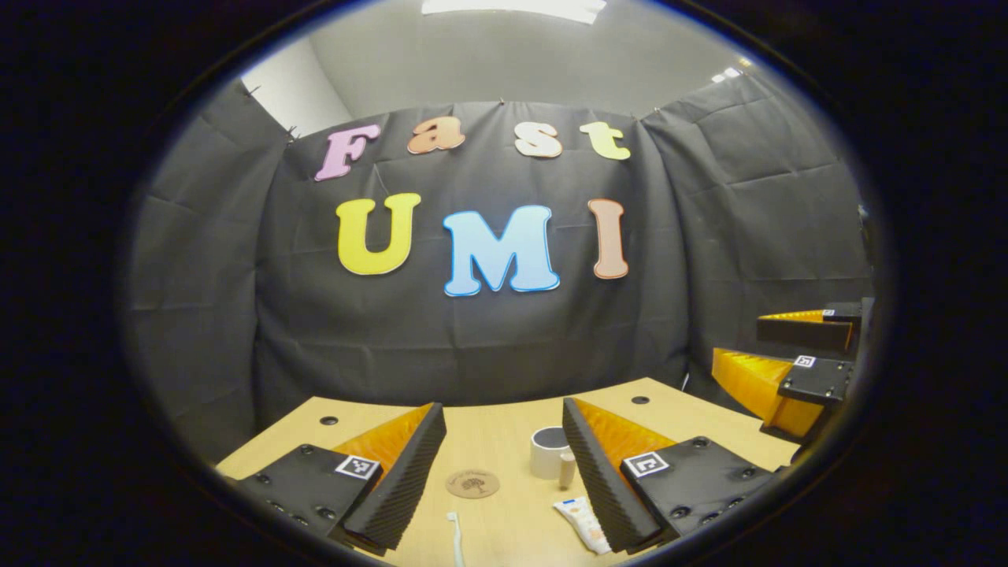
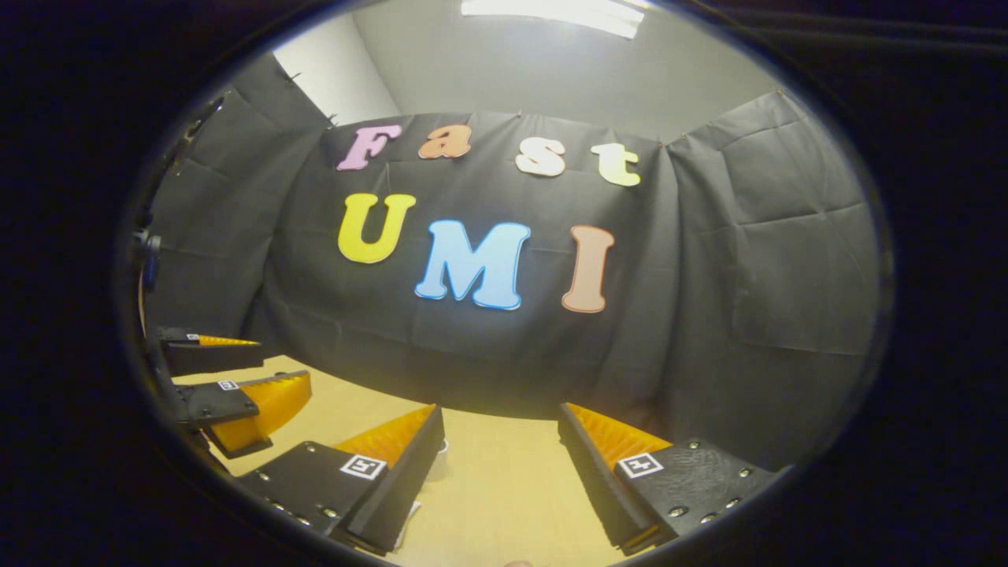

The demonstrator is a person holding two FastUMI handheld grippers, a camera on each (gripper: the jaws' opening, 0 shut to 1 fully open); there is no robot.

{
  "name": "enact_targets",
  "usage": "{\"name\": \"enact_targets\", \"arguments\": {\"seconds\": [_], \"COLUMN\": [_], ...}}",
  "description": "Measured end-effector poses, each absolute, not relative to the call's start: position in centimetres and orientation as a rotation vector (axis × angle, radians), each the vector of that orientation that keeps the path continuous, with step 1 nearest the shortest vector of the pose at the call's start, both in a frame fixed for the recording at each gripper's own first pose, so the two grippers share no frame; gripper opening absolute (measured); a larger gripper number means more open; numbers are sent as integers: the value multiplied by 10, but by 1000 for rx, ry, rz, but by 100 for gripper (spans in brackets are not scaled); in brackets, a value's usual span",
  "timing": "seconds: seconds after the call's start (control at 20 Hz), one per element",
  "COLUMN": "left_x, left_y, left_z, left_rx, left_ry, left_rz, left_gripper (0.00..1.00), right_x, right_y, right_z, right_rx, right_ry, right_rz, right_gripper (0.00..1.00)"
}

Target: Put the toothbrush and toothpaste on the desktop into the cup, then pick up the cup and place it on the coaster on the desktop.

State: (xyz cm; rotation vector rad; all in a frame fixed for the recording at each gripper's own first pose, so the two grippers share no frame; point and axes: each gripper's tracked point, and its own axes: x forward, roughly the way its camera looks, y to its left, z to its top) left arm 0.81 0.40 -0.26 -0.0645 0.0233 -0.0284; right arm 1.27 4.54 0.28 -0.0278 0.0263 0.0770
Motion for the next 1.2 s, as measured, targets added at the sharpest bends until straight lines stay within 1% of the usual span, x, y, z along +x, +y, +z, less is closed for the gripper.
{"name": "enact_targets", "arguments": {"seconds": [0.05, 0.15, 0.2, 0.35, 0.55, 0.7, 0.75, 0.85, 0.9, 0.95, 1.0, 1.05, 1.2], "left_x": [9, 11, 11, 12, 14, 20, 23, 26, 29, 31, 32, 34, 36], "left_y": [4, 6, 6, 10, 23, 34, 39, 43, 46, 50, 53, 55, 60], "left_z": [-4, -11, -15, -27, -60, -86, -94, -110, -116, -122, -131, -140, -168], "left_rx": [-63, -51, -57, -86, -115, -137, -141, -146, -143, -139, -142, -152, -160], "left_ry": [21, 40, 48, 87, 194, 276, 297, 351, 369, 390, 413, 439, 539], "left_rz": [-35, -29, -27, -16, 20, 32, 35, 24, 22, 20, 21, 18, 14], "left_gripper": [96, 96, 99, 94, 96, 96, 94, 99, 96, 97, 94, 96, 96], "right_x": [14, 17, 19, 27, 36, 40, 42, 46, 48, 50, 52, 52, 53], "right_y": [51, 63, 69, 81, 107, 125, 131, 137, 141, 145, 147, 150, 156], "right_z": [-1, -8, -11, -18, -35, -49, -55, -70, -76, -84, -94, -104, -128], "right_rx": [-27, -6, 10, 30, 33, 34, 34, 35, 43, 50, 52, 52, 45], "right_ry": [38, 72, 90, 131, 206, 270, 289, 354, 381, 413, 461, 500, 606], "right_rz": [102, 153, 175, 219, 290, 341, 354, 356, 354, 354, 350, 347, 341], "right_gripper": [91, 91, 91, 91, 91, 91, 91, 92, 92, 92, 92, 92, 92]}}
